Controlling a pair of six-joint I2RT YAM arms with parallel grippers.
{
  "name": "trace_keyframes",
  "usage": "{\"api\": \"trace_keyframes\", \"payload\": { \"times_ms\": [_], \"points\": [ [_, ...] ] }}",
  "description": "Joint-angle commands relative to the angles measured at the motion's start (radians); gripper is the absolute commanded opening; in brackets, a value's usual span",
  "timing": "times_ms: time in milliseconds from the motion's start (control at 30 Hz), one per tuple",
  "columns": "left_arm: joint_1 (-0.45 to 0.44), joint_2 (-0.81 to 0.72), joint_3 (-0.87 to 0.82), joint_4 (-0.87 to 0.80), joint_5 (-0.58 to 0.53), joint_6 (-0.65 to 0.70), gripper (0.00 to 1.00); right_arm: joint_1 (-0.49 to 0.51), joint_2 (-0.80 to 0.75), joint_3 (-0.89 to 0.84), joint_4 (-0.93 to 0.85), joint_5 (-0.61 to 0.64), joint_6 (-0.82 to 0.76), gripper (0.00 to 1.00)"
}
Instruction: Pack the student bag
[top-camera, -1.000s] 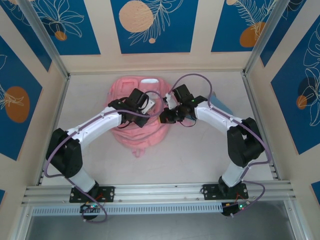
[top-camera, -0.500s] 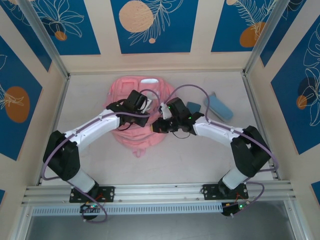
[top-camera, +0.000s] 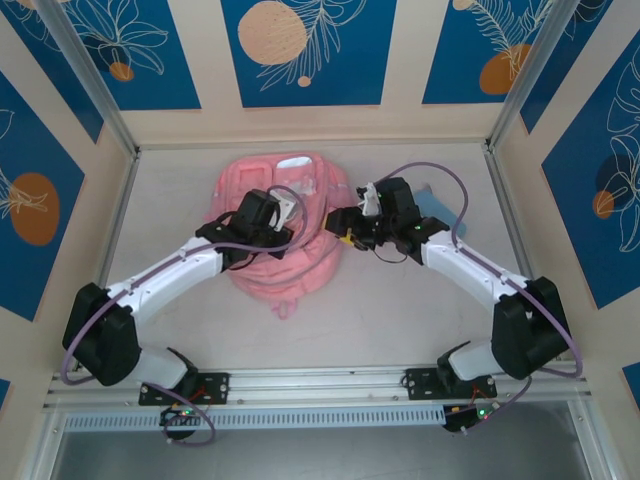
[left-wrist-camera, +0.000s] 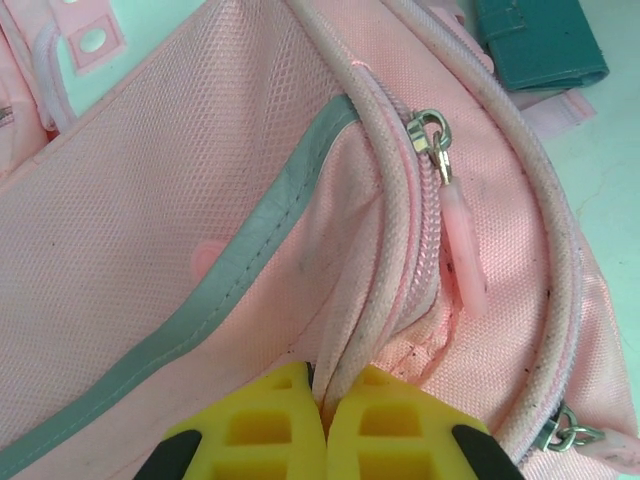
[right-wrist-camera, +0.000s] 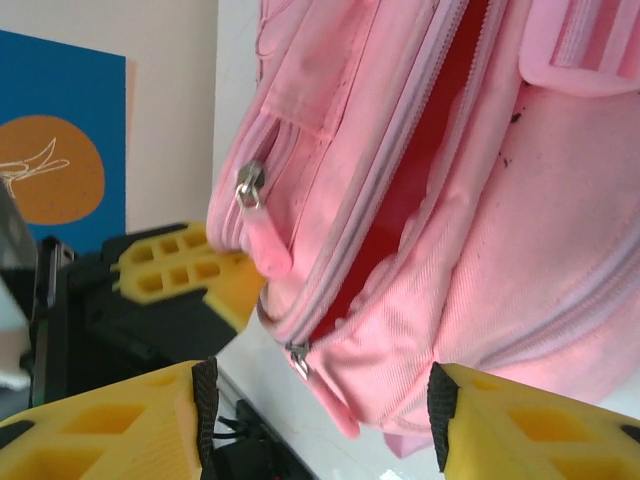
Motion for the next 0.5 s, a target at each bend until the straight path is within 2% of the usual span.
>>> {"api": "trace_keyframes", "payload": {
  "times_ms": [0,467],
  "points": [
    [0.007,-0.059,-0.01,0.09,0.052,-0.011,0.0,0.002,0.06,0.067,-0.008,-0.088,0.086,0.6],
    [0.007,-0.072,-0.011,0.071,0.031,-0.057,0.0,0.036,0.265,0.243,-0.087,-0.177,0.163,0.59]
  ]
}}
